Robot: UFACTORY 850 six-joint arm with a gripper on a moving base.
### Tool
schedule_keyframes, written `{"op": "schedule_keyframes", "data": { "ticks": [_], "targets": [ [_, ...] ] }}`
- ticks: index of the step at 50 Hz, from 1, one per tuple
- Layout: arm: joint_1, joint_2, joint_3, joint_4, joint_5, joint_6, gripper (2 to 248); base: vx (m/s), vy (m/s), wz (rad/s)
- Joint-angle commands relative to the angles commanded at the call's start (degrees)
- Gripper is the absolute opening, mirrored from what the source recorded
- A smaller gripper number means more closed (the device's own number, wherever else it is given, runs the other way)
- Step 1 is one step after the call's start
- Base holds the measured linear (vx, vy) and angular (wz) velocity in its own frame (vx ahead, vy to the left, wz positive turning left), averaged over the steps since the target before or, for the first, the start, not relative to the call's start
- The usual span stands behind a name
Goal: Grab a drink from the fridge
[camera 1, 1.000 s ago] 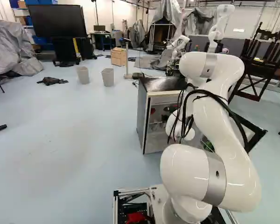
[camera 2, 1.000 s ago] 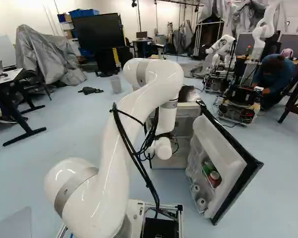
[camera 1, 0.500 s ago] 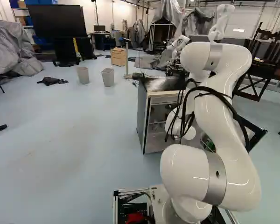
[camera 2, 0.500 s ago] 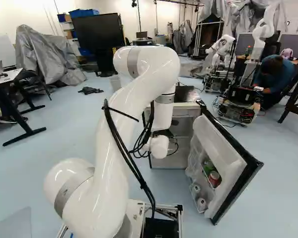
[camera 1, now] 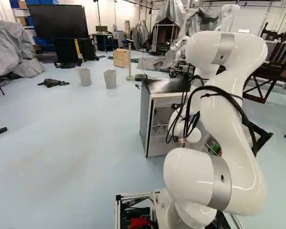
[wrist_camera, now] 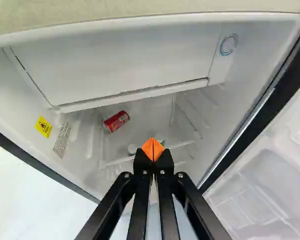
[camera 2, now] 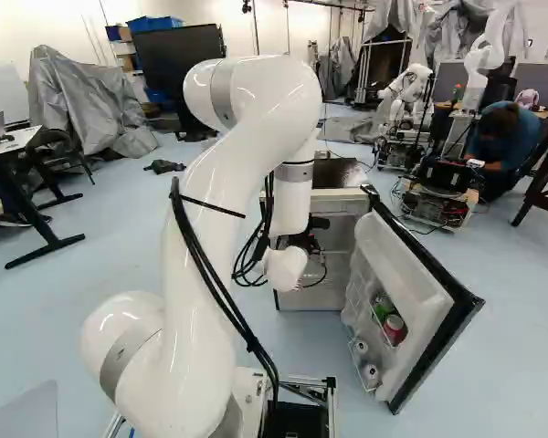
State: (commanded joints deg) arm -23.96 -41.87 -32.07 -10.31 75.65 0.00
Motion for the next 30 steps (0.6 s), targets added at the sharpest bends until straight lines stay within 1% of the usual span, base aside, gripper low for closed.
{"op": "schedule_keyframes", "data": {
  "ticks": [20,30],
  "targets": [
    [1.0,2.5,4.0,6.1,0.0,0.0,26,0.0,0.0,0.0],
    [1.3,3.1,4.9,7.0,0.0,0.0,26,0.0,0.0,0.0]
  ]
}}
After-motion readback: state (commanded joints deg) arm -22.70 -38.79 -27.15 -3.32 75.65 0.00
